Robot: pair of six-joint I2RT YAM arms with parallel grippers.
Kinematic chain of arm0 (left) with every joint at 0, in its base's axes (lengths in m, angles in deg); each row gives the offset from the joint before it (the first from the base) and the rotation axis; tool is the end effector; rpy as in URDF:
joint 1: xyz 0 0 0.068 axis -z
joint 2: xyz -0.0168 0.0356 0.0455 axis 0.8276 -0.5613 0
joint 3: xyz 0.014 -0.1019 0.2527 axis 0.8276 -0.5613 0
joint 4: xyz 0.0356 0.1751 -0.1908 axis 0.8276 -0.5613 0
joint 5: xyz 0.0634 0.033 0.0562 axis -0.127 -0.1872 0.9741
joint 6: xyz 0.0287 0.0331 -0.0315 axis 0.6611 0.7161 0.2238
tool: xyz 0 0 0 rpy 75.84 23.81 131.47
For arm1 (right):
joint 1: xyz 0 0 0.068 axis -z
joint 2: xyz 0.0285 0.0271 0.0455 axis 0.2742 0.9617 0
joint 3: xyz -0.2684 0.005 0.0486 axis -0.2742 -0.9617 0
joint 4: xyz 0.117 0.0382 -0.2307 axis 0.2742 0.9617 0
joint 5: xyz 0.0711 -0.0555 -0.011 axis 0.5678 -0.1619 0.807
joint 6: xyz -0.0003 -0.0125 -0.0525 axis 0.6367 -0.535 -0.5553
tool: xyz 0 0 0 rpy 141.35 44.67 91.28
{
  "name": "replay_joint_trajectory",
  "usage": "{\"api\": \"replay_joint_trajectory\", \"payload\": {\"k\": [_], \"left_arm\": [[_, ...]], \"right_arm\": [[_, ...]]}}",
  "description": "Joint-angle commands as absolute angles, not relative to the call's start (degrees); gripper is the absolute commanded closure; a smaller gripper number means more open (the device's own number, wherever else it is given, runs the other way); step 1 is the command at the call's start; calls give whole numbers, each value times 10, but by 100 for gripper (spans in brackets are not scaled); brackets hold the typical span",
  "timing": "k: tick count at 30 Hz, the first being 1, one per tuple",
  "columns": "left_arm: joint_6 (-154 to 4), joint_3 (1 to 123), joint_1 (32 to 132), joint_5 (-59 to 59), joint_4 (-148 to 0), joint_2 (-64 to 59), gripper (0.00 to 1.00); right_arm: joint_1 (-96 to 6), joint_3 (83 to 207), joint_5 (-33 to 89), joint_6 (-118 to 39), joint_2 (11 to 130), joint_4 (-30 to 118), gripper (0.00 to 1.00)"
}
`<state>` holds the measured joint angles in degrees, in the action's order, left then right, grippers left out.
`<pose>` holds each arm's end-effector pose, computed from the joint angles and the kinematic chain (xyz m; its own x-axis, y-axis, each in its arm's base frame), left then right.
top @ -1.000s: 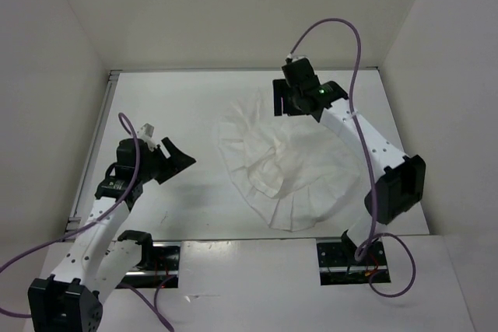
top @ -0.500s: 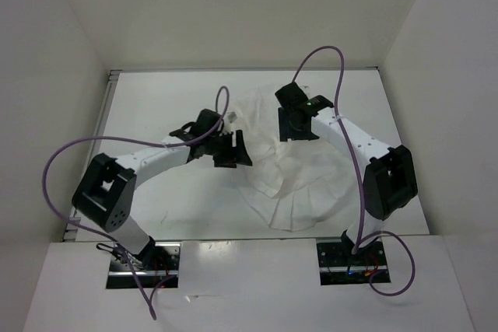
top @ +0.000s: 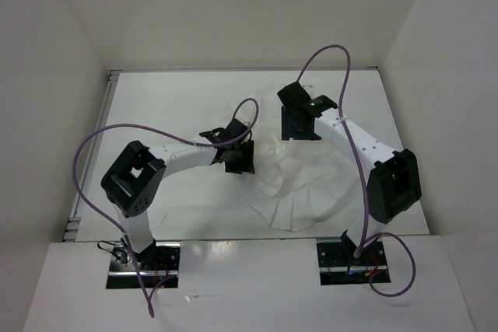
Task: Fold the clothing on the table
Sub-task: Move the skirt to the center of the board
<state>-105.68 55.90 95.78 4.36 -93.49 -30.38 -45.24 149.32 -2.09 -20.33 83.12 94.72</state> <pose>0.2866 -0.2431 0.1794 -0.9153 -0.1058 -0.3887 0.0775 0.9006 -0.4276 0.2987 0.1525 0.2804 -0.8467 -0.0106 -0.5319 0.0613 0.9912 -0.1174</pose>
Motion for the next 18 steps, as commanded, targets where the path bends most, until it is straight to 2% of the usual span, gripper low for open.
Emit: {"api": "replay_joint_trajectory", "payload": {"k": [1, 4, 5, 7, 11, 13, 18], "left_arm": [[-1071, 567, 958, 136, -958, -304, 45], [-1087, 567, 958, 141, -958, -332, 71], [-1087, 567, 958, 142, -958, -332, 89], [-1102, 567, 948, 142, -952, -338, 100], [-1096, 567, 902, 147, -952, -317, 100], [-1076, 594, 886, 154, -965, -317, 100], [-1046, 642, 837, 165, -975, -317, 100]], "right_arm": [[-448, 1483, 3, -208, 794, 943, 26], [-448, 1478, 32, -223, 794, 938, 27], [-448, 1478, 33, -223, 799, 938, 27], [-448, 1471, 53, -231, 799, 932, 27], [-448, 1459, 70, -237, 816, 919, 27], [-448, 1444, 39, -231, 831, 908, 29], [-443, 1444, 25, -231, 911, 869, 45]]}}
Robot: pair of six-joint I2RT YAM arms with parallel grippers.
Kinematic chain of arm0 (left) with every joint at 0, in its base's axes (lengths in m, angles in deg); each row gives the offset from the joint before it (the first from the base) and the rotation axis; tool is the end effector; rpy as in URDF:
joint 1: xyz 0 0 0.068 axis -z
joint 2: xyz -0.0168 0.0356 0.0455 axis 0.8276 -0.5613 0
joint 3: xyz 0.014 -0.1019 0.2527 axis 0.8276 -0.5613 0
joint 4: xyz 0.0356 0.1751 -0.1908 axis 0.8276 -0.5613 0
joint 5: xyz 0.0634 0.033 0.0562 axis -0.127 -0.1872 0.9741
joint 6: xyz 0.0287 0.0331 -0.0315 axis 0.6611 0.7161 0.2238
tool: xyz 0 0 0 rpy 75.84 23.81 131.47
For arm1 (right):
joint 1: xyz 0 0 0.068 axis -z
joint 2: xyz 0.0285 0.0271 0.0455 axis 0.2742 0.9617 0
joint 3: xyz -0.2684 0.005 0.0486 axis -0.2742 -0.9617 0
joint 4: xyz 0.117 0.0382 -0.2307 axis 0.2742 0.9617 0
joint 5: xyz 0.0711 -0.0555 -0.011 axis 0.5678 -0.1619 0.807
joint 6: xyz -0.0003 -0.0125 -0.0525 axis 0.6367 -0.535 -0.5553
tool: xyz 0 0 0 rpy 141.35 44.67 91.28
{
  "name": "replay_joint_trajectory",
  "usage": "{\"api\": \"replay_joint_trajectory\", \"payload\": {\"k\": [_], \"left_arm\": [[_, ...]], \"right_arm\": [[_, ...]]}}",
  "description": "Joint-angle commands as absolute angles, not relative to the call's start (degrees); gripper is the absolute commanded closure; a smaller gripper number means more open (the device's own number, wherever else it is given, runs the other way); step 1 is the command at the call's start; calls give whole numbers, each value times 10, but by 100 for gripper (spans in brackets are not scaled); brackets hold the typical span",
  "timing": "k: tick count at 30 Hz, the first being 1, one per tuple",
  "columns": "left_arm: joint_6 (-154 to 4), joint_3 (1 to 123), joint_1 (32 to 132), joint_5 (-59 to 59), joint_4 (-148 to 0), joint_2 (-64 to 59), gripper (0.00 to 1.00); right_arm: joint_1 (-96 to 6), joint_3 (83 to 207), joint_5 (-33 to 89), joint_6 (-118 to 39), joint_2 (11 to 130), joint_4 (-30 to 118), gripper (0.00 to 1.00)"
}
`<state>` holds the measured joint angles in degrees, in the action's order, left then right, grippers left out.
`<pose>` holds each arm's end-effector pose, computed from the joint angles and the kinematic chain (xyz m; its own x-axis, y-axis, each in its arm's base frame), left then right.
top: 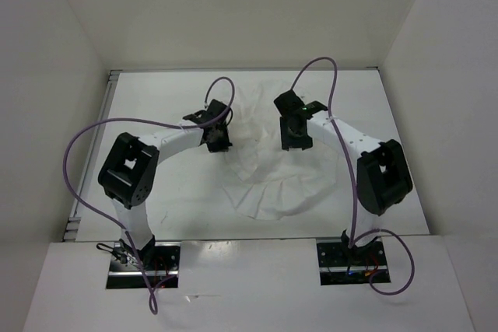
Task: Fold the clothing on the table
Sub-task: Move the skirt to the center of the board
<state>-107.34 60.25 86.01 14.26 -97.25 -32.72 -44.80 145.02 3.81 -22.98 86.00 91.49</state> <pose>0.3363 -0.1912 0.1831 -0.8334 -0.3112 -0.4567 -0.1737 0.9320 -0.3180 0.3025 0.1557 0.2437 -0.8978 -0.0617 -0.4360 -0.0232 0.9954 -0.0930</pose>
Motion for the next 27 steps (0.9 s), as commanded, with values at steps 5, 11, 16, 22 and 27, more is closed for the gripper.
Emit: {"api": "replay_joint_trajectory", "payload": {"k": [5, 11, 16, 22, 27], "left_arm": [[-1023, 683, 801, 146, -981, -342, 100], [-997, 744, 767, 127, -975, -391, 100], [-987, 787, 748, 110, -970, -426, 100], [-981, 798, 741, 80, -965, -438, 100], [-981, 772, 741, 48, -953, -420, 100]], "right_arm": [[-464, 1458, 92, -231, 972, 864, 63], [-504, 1416, 191, -212, 941, 891, 63], [-521, 1351, 335, -198, 868, 909, 66], [-532, 1414, 316, -212, 748, 955, 48], [-532, 1508, 258, -239, 807, 927, 44]]}}
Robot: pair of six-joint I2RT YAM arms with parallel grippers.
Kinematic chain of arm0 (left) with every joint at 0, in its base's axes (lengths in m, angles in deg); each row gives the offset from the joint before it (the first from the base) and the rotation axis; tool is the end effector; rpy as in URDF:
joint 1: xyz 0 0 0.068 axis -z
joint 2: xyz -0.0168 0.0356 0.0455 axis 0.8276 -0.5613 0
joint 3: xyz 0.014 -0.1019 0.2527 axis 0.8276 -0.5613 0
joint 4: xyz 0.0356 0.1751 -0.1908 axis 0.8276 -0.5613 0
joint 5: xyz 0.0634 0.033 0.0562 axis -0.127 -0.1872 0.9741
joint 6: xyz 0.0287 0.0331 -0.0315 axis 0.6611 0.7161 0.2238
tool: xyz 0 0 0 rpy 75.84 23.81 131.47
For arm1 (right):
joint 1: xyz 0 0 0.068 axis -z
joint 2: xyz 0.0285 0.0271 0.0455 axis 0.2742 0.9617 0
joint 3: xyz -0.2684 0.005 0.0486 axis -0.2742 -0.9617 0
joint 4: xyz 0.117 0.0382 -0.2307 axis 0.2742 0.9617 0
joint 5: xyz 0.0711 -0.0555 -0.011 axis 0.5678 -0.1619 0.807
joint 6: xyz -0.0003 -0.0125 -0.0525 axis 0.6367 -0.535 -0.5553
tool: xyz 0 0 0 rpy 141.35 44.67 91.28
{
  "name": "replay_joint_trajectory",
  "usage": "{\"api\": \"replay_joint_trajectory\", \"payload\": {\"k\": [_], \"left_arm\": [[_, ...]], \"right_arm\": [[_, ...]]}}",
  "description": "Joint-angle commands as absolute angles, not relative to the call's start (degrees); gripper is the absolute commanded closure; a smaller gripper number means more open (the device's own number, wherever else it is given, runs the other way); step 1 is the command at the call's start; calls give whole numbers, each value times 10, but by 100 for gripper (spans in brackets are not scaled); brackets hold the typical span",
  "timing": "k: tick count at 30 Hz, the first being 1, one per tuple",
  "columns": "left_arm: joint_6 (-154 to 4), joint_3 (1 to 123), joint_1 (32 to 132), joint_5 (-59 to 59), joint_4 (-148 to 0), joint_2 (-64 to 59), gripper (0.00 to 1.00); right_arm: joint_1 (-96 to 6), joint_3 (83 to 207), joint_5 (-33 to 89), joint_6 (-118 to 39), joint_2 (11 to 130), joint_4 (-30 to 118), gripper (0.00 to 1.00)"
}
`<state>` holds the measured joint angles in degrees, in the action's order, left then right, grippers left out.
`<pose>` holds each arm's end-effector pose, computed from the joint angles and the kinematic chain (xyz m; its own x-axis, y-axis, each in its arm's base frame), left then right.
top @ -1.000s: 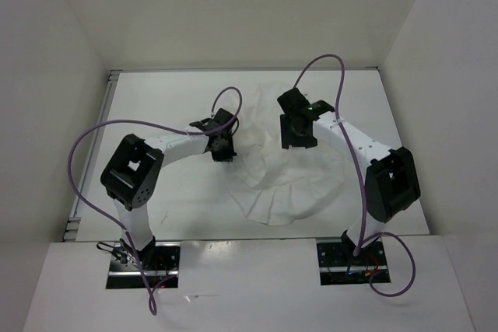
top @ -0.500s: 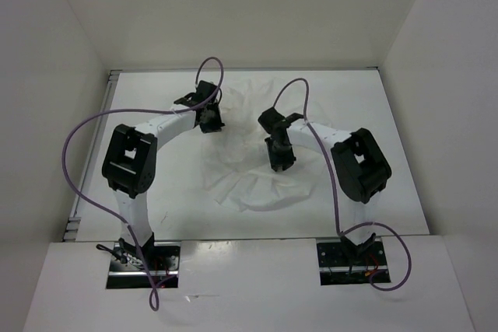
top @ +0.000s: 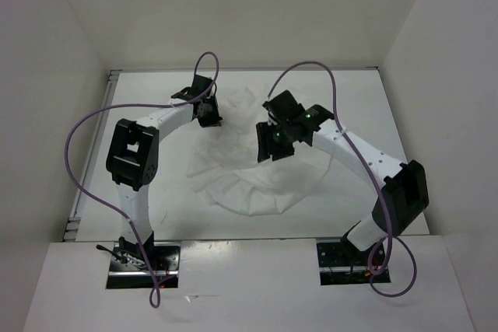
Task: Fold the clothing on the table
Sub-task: Move the skirt to the center of the board
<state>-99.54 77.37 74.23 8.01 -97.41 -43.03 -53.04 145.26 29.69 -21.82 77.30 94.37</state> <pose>0.4277 -0.1423 0.2019 -0.7757 -0.3608 -0.5178 -0.1685 0.9091 -0.3810 0.2456 0.1936 0.2885 -0.9164 -0.1826 -0.3563 -0.3057 0.8938 0.3281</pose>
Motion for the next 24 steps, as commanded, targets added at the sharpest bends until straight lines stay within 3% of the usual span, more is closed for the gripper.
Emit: {"api": "replay_joint_trajectory", "payload": {"k": [1, 11, 18, 24], "left_arm": [[-981, 765, 741, 48, -953, -414, 100], [-976, 726, 731, 43, -953, -390, 100], [-981, 708, 726, 43, -948, -384, 100], [-987, 708, 714, 38, -948, -378, 100]], "right_arm": [[-532, 1517, 252, -245, 824, 917, 44], [-549, 1623, 183, -313, 991, 872, 45], [-549, 1602, 214, -331, 1046, 833, 46], [-549, 1570, 301, -336, 1072, 804, 57]]}}
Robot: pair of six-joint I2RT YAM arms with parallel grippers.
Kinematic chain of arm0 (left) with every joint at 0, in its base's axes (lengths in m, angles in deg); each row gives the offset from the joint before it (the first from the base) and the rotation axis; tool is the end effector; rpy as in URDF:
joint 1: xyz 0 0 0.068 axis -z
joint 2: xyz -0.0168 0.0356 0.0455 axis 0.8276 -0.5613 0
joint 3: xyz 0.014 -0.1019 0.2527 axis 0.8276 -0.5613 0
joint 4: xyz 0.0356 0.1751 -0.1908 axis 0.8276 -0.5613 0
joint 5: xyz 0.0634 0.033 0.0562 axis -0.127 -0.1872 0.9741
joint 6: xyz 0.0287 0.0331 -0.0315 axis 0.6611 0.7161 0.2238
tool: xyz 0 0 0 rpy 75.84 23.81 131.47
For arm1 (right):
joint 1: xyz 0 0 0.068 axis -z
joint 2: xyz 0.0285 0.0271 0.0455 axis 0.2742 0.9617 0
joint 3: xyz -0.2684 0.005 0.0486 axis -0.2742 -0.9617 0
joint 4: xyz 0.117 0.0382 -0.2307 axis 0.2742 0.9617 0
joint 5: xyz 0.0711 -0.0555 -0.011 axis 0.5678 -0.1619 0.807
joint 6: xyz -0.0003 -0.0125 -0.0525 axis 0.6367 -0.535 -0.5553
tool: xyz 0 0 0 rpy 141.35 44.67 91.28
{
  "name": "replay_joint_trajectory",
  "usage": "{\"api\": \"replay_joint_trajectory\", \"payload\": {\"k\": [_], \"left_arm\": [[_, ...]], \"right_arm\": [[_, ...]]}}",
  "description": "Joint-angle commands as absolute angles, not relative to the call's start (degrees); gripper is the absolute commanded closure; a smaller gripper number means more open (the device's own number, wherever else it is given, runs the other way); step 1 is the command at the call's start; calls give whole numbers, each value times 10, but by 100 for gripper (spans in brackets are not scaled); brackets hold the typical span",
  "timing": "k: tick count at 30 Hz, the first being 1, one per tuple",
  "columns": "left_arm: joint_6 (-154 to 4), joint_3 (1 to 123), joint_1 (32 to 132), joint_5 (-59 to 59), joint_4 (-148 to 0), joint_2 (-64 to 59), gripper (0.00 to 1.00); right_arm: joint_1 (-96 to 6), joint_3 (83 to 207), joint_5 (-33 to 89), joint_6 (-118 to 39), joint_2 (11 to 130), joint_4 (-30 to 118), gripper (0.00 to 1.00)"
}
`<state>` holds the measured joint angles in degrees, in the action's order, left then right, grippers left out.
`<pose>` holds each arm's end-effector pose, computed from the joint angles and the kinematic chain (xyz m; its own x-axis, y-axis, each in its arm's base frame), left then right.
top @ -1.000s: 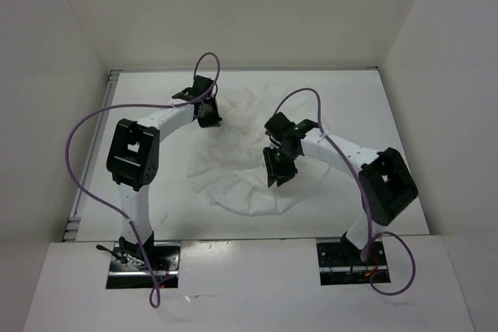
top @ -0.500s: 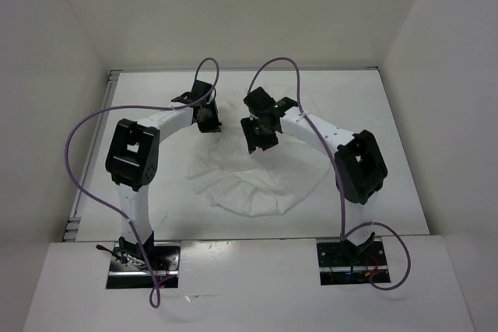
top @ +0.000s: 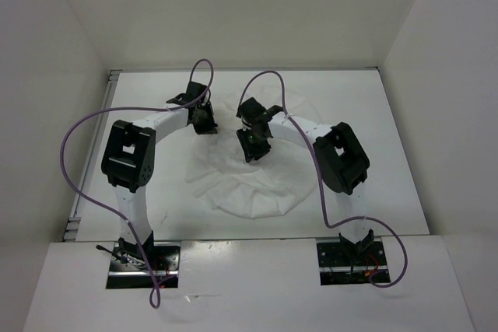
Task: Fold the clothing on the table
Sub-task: Move the skirt to the center of the board
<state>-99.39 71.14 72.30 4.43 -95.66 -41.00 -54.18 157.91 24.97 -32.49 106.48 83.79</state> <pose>0.4148 -0.1250 0.1853 -0.8053 -0.3706 -0.4627 -0.1832 0.8978 -0.4004 0.3311 0.2652 0.1826 -0.8626 -0.3787 -0.3354 -0.4501 0.8772 0.1673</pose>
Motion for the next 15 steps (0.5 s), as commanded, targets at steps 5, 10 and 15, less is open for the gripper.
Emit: {"api": "replay_joint_trajectory", "payload": {"k": [5, 10, 15], "left_arm": [[-987, 708, 704, 33, -943, -378, 100], [-987, 702, 698, 33, -943, -378, 100], [-987, 696, 698, 27, -938, -378, 100]], "right_arm": [[-549, 1542, 307, -336, 1069, 799, 90], [-554, 1520, 252, -309, 988, 805, 100], [-554, 1514, 210, -266, 833, 871, 100]]}}
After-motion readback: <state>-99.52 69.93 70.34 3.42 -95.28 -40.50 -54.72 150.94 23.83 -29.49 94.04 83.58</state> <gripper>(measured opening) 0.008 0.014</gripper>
